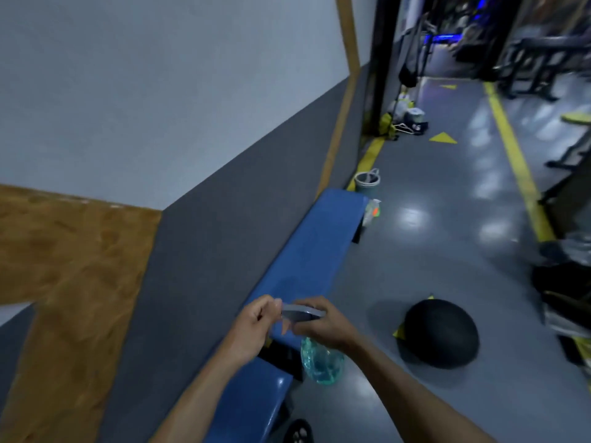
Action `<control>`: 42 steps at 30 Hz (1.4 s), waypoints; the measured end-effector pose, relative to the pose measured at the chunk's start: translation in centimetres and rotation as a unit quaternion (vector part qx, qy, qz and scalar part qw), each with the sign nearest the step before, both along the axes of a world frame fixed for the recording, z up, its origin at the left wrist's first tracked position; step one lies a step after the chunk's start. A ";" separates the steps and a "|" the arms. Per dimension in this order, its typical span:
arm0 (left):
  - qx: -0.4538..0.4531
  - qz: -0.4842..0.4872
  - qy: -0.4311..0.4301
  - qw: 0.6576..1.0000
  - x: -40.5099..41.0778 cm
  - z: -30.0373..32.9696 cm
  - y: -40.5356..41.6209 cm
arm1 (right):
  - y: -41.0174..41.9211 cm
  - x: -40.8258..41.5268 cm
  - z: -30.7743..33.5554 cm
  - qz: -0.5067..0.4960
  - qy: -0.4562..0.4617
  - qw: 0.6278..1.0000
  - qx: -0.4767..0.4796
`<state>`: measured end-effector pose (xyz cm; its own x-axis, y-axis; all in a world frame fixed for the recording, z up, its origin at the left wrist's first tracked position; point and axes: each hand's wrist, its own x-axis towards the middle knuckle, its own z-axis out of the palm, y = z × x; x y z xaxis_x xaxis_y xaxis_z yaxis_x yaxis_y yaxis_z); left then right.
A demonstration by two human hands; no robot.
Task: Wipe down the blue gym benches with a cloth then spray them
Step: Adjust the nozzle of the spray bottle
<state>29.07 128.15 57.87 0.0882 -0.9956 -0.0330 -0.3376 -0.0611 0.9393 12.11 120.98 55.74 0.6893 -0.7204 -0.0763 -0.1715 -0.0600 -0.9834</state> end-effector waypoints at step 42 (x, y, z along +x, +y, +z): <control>-0.058 -0.124 -0.070 0.988 -19.1 -2.0 -89.7 | -86.9 -21.6 -0.8 -0.091 0.050 0.994 0.019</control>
